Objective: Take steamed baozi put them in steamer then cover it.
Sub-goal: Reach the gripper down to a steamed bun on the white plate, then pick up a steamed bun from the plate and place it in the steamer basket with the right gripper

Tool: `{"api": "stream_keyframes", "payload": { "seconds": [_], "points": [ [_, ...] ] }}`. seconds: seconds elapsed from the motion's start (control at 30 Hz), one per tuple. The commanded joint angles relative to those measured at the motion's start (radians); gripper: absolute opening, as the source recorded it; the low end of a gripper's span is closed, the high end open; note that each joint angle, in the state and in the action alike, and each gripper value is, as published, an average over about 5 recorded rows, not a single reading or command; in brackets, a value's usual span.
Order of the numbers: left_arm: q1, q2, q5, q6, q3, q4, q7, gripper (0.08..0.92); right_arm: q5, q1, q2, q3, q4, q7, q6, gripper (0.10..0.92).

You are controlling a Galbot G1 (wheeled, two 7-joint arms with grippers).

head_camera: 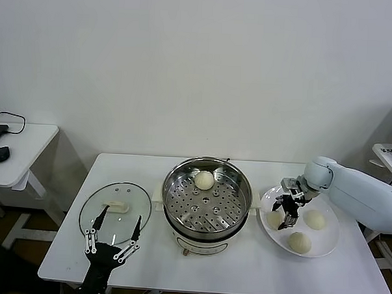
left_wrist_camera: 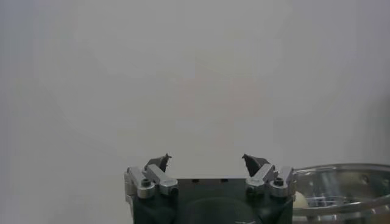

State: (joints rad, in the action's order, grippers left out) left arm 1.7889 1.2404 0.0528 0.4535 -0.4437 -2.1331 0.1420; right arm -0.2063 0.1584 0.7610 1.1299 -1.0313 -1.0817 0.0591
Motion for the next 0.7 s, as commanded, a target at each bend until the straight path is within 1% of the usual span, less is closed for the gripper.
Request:
{"api": "stream_keyframes", "payload": {
  "seconds": [0.03,0.17,0.3,0.4,0.53,0.7],
  "points": [
    [-0.006,-0.004,-0.001,-0.002,0.0,-0.004,0.002,0.823,0.004,0.034,-0.009,0.001,-0.017,-0.002,0.003,0.679],
    [-0.011,-0.011,-0.002,-0.003,0.003,-0.008,0.003,0.823,0.011,0.148,-0.029,0.023,-0.051,-0.065,-0.002,0.669],
    [-0.017,-0.019,-0.003,-0.003,0.008,-0.006,0.003,0.823,0.001,0.352,-0.017,0.121,-0.082,-0.212,-0.001,0.658],
    [-0.022,-0.025,-0.003,-0.002,0.012,-0.005,0.003,0.823,-0.035,0.533,0.034,0.217,-0.1,-0.297,0.002,0.657],
    [-0.027,-0.032,-0.005,-0.001,0.017,-0.01,0.004,0.823,-0.167,0.697,0.129,0.311,-0.14,-0.305,0.031,0.656],
    [-0.038,-0.034,-0.005,0.0,0.022,-0.005,0.003,0.823,-0.353,0.784,0.247,0.353,-0.231,-0.254,0.104,0.646]
  ]
}}
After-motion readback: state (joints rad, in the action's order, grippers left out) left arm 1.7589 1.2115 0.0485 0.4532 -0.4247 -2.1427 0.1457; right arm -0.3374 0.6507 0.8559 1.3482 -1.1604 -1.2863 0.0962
